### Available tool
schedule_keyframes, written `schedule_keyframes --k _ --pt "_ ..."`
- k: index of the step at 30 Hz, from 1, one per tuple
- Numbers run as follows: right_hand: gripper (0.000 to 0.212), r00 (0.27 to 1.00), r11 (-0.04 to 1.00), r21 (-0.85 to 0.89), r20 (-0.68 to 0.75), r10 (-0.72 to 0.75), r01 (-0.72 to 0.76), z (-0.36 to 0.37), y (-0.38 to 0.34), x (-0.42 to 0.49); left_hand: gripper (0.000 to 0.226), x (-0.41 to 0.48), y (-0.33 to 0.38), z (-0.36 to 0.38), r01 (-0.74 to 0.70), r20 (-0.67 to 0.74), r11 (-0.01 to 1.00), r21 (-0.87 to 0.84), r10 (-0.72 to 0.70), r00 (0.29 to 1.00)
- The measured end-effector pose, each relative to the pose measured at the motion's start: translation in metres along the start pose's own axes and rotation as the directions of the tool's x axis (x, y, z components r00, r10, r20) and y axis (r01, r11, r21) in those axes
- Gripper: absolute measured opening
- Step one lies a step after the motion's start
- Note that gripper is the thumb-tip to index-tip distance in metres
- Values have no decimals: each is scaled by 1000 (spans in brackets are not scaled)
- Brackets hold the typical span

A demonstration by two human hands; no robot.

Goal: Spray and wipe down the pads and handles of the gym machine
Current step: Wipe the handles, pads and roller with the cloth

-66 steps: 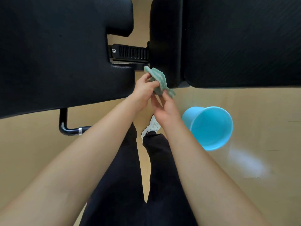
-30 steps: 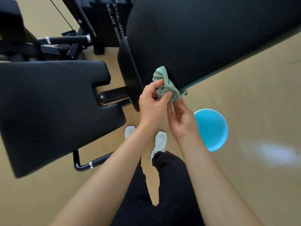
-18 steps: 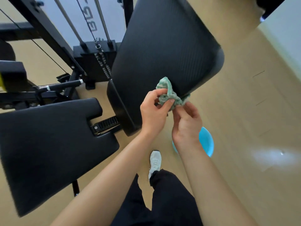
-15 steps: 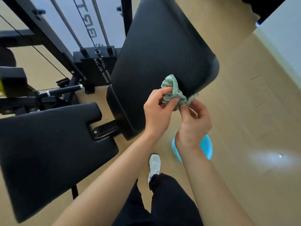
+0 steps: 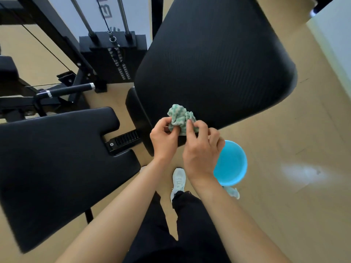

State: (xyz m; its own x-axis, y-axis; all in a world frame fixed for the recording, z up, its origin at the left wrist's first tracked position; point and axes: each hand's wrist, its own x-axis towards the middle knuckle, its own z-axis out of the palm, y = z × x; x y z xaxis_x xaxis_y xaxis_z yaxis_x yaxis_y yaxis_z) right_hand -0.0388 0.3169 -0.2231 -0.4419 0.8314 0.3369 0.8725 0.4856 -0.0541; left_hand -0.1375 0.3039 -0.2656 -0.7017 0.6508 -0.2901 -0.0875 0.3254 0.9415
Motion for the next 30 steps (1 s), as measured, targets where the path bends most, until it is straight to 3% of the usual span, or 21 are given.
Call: schedule_keyframes --k 5,9,12,14,18,24,30 --pt "53 938 989 -102 342 -63 103 17 -43 1 13 25 -49 -26 135 -45 990 39 -134 990" --pt "59 793 960 -118 593 -137 255 37 -68 8 13 40 -80 -41 245 -84 963 108 -237 968" --pt "65 682 887 -140 695 -229 440 54 -80 17 14 56 -99 -48 268 -47 949 168 -264 963" --pt "65 645 825 -165 710 -282 541 66 -86 27 11 73 -103 -49 242 -40 955 169 -239 970" --pt "59 646 702 -258 671 -364 663 85 -94 59 12 117 -99 -55 177 -66 974 139 -169 983" --pt "46 691 638 -354 594 -412 684 100 -115 104 24 193 -86 -76 98 -24 976 195 -95 995" --pt "34 626 566 -331 622 -470 755 96 -106 94 19 168 -95 -82 2 117 970 242 -32 993"
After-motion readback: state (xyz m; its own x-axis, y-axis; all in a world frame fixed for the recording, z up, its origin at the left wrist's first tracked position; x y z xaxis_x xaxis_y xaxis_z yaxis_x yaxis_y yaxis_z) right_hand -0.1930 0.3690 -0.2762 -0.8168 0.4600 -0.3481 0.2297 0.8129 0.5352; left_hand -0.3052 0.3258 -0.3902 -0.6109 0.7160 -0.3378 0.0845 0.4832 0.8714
